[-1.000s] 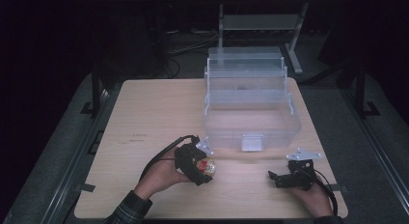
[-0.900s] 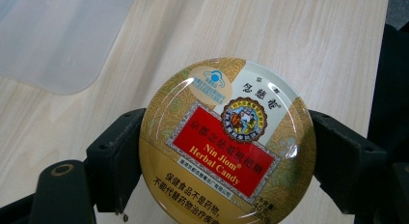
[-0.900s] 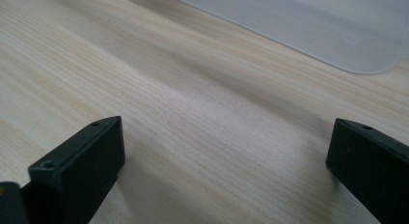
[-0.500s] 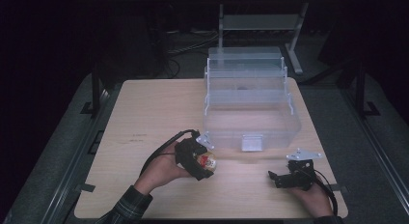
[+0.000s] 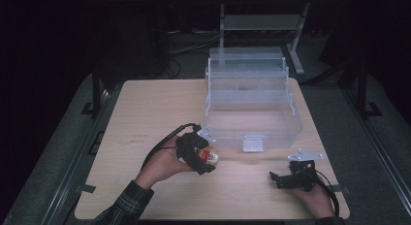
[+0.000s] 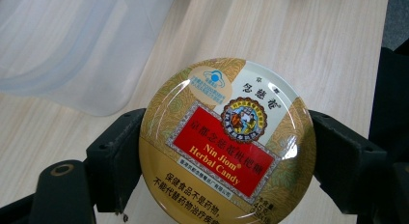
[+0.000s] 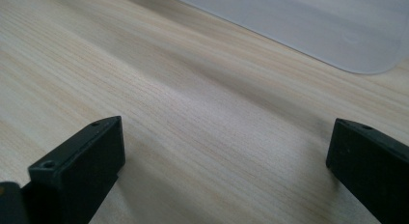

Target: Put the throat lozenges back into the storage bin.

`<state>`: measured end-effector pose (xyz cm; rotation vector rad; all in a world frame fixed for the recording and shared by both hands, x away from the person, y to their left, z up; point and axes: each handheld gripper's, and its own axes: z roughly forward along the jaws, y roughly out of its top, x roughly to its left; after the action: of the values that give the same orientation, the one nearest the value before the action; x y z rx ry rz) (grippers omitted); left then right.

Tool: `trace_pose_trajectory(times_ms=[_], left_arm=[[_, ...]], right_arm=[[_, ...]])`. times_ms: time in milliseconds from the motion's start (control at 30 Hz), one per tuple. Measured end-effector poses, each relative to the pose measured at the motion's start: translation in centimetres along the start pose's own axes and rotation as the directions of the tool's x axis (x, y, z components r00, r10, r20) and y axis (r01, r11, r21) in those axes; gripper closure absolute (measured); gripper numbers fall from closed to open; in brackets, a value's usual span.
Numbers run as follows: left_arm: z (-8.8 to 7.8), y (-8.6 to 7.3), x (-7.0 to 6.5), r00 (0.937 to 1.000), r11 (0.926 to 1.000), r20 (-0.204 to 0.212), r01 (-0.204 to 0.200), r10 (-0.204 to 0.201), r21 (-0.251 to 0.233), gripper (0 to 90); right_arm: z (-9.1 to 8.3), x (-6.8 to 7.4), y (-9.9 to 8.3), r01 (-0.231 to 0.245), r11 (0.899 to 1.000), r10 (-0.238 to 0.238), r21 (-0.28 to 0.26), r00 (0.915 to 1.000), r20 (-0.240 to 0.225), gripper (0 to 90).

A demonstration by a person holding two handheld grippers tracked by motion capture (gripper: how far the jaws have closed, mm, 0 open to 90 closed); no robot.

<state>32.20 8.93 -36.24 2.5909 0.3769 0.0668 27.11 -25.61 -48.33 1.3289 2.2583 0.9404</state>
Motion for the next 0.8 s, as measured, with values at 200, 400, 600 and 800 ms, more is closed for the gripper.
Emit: trace_pose_trajectory(times_ms=[200, 400, 600, 800], left_arm=[[-0.3, 0.5, 0.3, 1.0000, 1.0000, -0.001, 0.000, 0.000, -0.007, 19.4], [-0.7, 1.1, 0.6, 1.0000, 1.0000, -0.006, -0.005, 0.005, -0.008, 19.4], [-0.9, 1.7, 1.0, 1.0000, 0.9999, -0.004, -0.005, 0.005, -0.012, 19.4], [-1.2, 2.2, 1.3, 1.0000, 0.9999, -0.005, -0.003, 0.003, -0.017, 19.4]], right_arm=[[0.0, 0.0, 0.0, 0.000, 1.000, 0.000, 0.000, 1.0000, 0.000, 0.0], [0.0, 0.0, 0.0, 0.000, 1.000, 0.000, -0.001, 1.0000, 0.001, 0.0], [0.0, 0.0, 0.0, 0.000, 1.000, 0.000, 0.000, 1.0000, 0.001, 0.0], [0.0, 0.0, 0.0, 0.000, 1.000, 0.000, -0.001, 1.0000, 0.001, 0.0]])
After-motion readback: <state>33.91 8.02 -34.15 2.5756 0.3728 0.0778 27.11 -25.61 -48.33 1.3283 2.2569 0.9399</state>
